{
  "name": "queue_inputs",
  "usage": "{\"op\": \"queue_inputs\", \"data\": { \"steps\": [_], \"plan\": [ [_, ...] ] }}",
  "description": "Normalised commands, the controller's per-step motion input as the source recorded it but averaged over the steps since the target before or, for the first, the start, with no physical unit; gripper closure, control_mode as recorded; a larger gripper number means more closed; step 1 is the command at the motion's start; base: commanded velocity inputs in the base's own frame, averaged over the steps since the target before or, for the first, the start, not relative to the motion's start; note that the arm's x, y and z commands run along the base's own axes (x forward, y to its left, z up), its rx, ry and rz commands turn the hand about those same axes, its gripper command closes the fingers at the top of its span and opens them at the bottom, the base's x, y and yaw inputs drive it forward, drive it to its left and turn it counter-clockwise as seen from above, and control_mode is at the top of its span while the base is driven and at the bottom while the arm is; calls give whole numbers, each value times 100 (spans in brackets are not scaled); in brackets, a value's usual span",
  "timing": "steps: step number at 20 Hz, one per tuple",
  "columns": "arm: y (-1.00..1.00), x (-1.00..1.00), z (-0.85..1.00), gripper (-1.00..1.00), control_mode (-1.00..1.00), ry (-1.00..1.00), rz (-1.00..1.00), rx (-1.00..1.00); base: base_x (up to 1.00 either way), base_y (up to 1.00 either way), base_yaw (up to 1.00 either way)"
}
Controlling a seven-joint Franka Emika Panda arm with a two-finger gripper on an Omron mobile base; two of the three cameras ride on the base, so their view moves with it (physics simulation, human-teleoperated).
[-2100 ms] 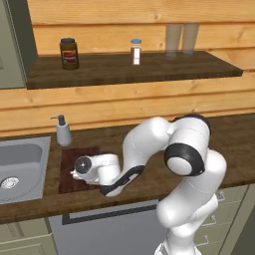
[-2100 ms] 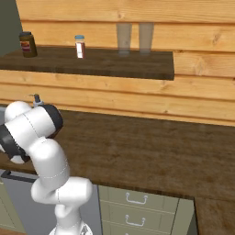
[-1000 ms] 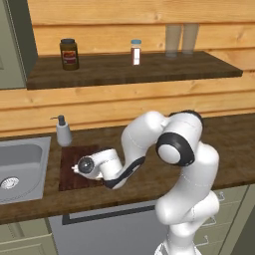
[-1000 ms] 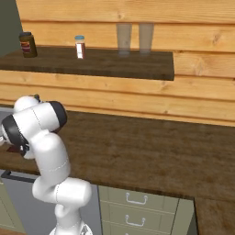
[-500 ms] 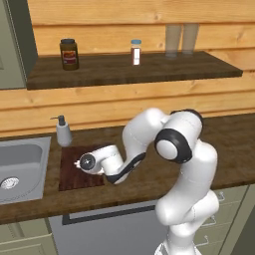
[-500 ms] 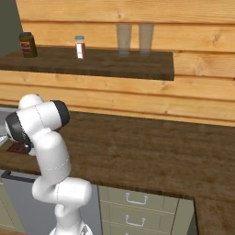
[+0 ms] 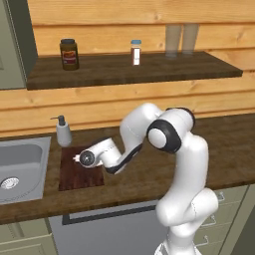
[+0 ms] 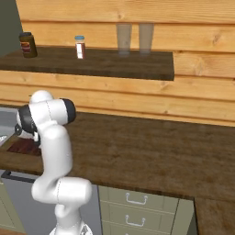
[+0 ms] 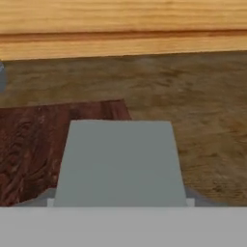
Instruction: Pick up the sponge from the counter and clean the cutting board by briefly scrubbing or pressing down on the cutting board. Once finished, release the sponge.
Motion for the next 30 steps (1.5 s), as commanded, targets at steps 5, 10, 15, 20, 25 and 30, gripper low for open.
{"op": "queue_inputs", "data": {
  "steps": [5, 10, 15, 20, 25, 30],
  "plan": [
    [-29, 48, -57, 100, -100, -21, 0, 0, 0, 0, 0],
    [-31, 46, -65, 100, -100, -20, 0, 0, 0, 0, 0],
    [-30, 51, -61, 100, -100, -12, 0, 0, 0, 0, 0],
    [-16, 46, -64, 100, -100, -7, 0, 0, 0, 0, 0],
    [16, -4, -26, 100, -100, 0, 0, 0, 0, 0, 0],
    [59, -18, -25, 100, -100, 0, 0, -1, 0, 0, 0]
  ]
}}
